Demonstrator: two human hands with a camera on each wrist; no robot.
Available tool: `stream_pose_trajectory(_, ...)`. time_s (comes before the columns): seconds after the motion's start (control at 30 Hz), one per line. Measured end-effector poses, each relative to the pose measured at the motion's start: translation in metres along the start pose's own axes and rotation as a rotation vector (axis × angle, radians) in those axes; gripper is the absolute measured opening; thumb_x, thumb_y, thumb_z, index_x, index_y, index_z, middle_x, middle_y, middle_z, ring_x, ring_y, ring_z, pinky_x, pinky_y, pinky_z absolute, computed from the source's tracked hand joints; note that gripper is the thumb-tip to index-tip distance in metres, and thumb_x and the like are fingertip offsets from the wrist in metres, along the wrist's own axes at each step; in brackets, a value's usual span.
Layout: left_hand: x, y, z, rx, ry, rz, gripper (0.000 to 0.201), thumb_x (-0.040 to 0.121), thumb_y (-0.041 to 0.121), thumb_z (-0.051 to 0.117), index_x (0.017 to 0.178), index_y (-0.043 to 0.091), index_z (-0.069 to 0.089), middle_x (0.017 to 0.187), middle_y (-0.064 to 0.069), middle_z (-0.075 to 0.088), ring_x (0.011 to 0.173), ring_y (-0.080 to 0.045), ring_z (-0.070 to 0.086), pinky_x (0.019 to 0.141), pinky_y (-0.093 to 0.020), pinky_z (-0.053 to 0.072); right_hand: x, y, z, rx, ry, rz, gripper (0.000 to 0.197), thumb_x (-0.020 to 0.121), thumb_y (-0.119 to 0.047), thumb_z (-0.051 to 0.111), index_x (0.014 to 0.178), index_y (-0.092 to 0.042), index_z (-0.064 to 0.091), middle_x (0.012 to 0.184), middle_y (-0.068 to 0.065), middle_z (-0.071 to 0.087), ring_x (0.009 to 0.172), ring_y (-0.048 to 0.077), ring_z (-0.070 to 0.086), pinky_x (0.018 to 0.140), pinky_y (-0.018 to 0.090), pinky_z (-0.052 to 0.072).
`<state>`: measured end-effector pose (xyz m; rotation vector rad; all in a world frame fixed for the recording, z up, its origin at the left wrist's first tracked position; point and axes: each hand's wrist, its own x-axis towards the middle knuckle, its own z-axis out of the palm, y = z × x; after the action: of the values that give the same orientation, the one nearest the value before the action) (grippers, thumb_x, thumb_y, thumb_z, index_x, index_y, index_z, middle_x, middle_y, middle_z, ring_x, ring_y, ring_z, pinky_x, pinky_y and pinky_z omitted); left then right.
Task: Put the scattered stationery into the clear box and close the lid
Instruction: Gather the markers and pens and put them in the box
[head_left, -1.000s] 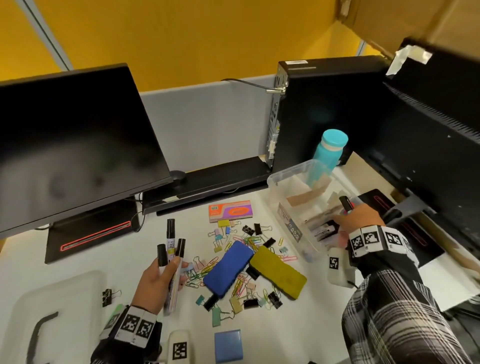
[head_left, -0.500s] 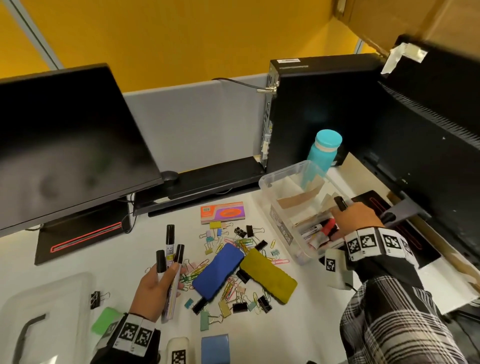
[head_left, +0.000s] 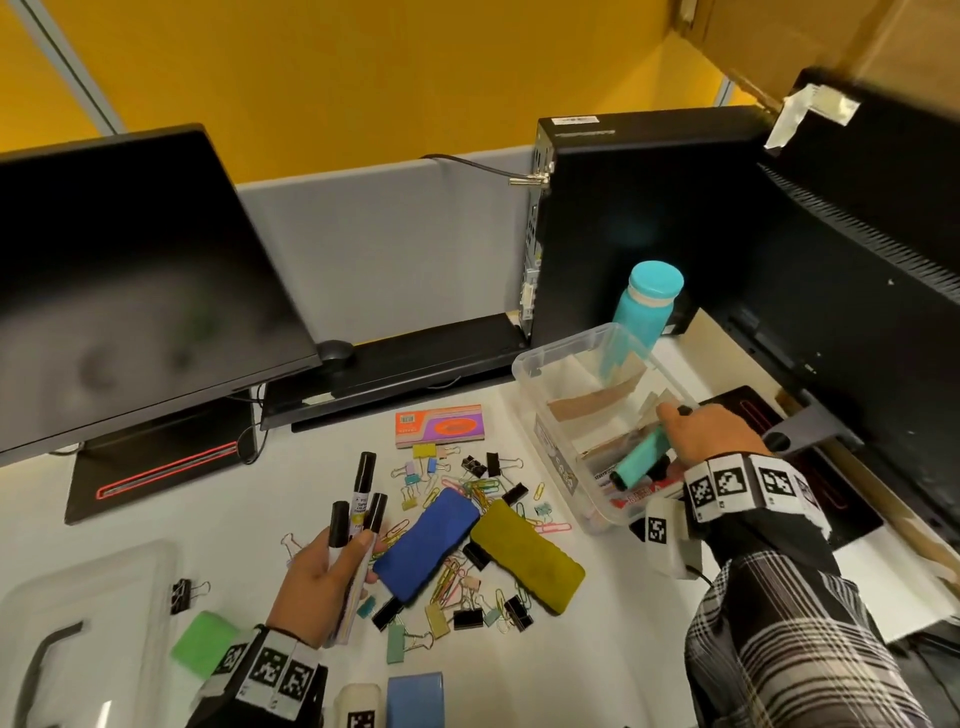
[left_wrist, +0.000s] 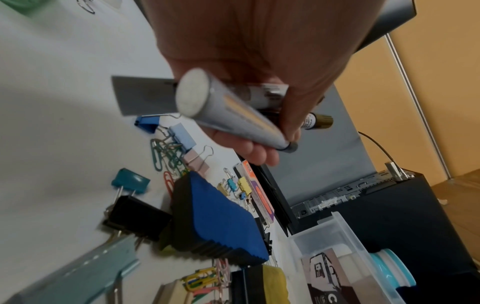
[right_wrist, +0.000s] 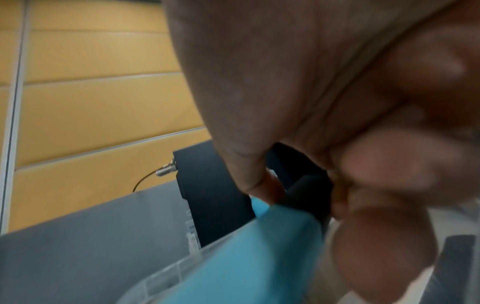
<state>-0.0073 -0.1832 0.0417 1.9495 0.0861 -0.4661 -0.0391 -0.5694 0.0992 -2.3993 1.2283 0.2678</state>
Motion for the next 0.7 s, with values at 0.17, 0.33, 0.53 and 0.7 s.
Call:
stream_pose_trajectory(0.17,-0.002,0.001,0.005,0.041,-0.022,0.031,0.017,0.094,0.025,0.052,0.092,0.013,0.063,0.071,-0.001,0.07,0.065,-0.017,0.063,0.049,-0.013,0.05,0.006,0.004,0.009,-0.13,-0.031,-0.026,0.051,0.089,-0.056,0.031,0.105,-0.017,0.059,0.089,0.005,0.059,0.077,0.023,0.056,0.081,0.042,0.048)
stream_pose_trajectory(0.33,-0.008,-0.006,0.005,0.087,-0.072,0.037,0.017,0.094,0.028,0.05,0.092,0.021,0.066,0.075,-0.001,0.073,0.063,-0.018,0.062,0.062,-0.032,0.055,-0.004,0.027,0.001,0.051,0.363,-0.05,0.031,0.092,-0.043,0.041,0.092,-0.014,0.05,0.075,0.008,0.057,0.067,0.025,0.054,0.062,0.036,0.044)
stream_pose_trajectory(0.53,-0.019,0.034,0.035,0.215,-0.244,0.153,0.013,0.094,0.029,0.05,0.101,0.027,0.061,0.077,0.014,0.073,0.054,-0.003,0.06,0.053,-0.022,0.053,0.006,0.055,0.032,0.306,0.262,-0.188,0.036,0.097,-0.03,0.041,0.127,-0.011,0.044,0.129,0.017,0.05,0.113,0.035,0.051,0.095,0.048,0.045)
stream_pose_trajectory(0.7,-0.013,0.093,0.094,0.494,-0.312,0.382,0.022,0.094,0.043,0.043,0.115,0.039,0.049,0.084,0.008,0.067,0.065,-0.016,0.061,0.061,-0.027,0.052,0.001,0.064,0.051,0.539,0.301,-0.271,0.037,0.101,-0.026,0.032,0.134,-0.011,0.042,0.137,0.013,0.045,0.121,0.03,0.048,0.101,0.039,0.037)
